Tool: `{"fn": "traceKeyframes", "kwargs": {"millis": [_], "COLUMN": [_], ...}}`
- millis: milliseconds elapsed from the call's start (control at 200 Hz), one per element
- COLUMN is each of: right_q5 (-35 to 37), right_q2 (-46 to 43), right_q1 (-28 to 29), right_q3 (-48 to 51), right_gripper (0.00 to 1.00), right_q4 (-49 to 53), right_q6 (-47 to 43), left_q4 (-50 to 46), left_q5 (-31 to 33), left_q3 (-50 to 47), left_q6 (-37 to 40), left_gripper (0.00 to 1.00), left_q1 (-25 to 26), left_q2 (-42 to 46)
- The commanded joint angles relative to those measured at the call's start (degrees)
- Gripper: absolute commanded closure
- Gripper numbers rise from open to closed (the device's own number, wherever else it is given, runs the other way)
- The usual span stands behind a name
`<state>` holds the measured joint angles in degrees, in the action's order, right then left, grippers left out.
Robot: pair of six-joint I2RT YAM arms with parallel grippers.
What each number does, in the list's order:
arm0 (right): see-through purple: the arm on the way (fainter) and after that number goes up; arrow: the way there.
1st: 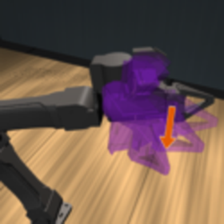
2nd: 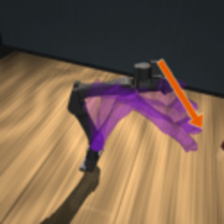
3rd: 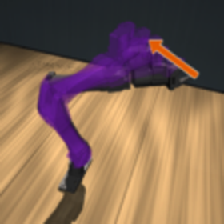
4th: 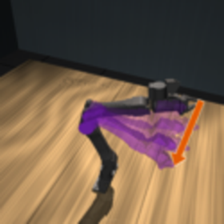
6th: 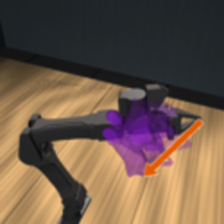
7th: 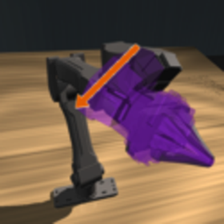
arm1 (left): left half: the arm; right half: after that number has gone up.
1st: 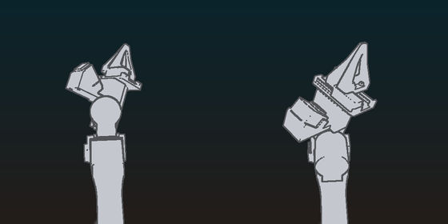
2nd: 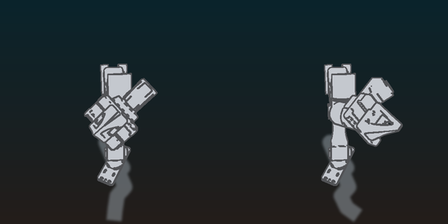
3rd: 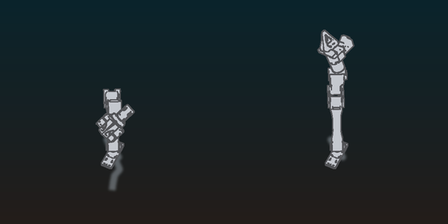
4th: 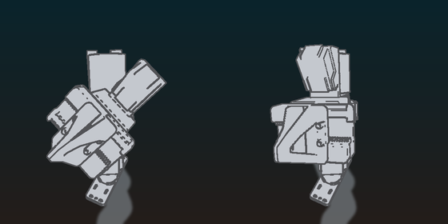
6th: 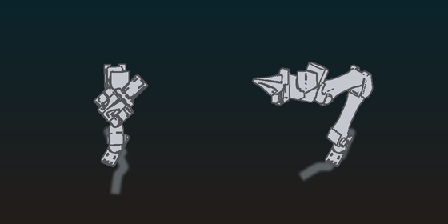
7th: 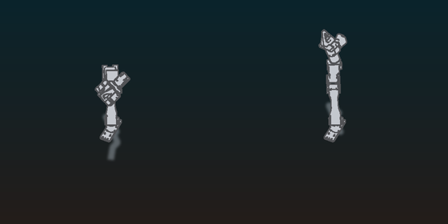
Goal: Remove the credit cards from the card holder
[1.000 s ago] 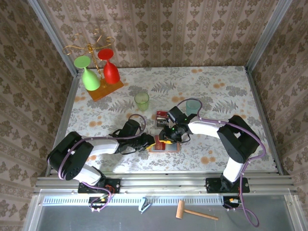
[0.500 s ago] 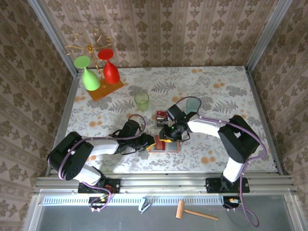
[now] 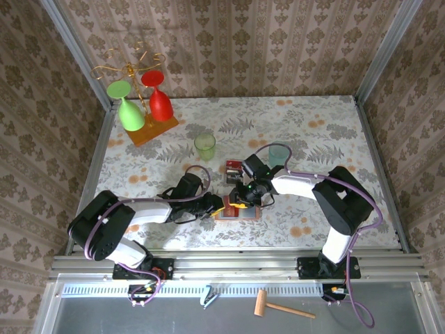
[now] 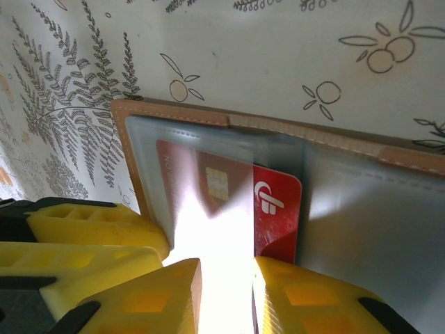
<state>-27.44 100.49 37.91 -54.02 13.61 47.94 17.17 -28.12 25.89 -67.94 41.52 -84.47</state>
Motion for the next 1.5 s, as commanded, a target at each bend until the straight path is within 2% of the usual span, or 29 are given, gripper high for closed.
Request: {"fn": "traceKeyframes", "kwargs": {"millis": [0, 335, 655, 1080, 1495], "right_q5": [0.6, 4.06, 3.37, 2.36, 2.74], "right_q2": [1.03, 0.74, -0.97, -4.13, -6.17], "right_q1": [0.32, 0.15, 0.14, -0.29, -1.35], "right_q3": [0.56, -1.7, -2.17, 0.55, 4.3], "right_gripper": [0.73, 0.73, 0.73, 0.72, 0.73], "right_q4": [1.16, 6.49, 5.82, 3.56, 1.47], "right_q6": [-0.6, -4.08, -4.09, -2.53, -0.93], "left_q4": [-1.71, -2.24, -3.19, -8.95, -9.26], "left_q5": [1.14, 1.84, 2.02, 1.18, -0.4], "left_q3": [-1.46, -1.63, -0.26, 6.73, 9.53], "left_q6": [-0.35, -0.61, -0.63, 2.87, 4.48], "left_gripper": [0.76, 0.76, 0.76, 0.76, 0.83], "left_q1": [-0.06, 0.55, 0.7, 0.68, 0.92], "left_q2": [1.07, 1.76, 2.53, 2.39, -2.83]}}
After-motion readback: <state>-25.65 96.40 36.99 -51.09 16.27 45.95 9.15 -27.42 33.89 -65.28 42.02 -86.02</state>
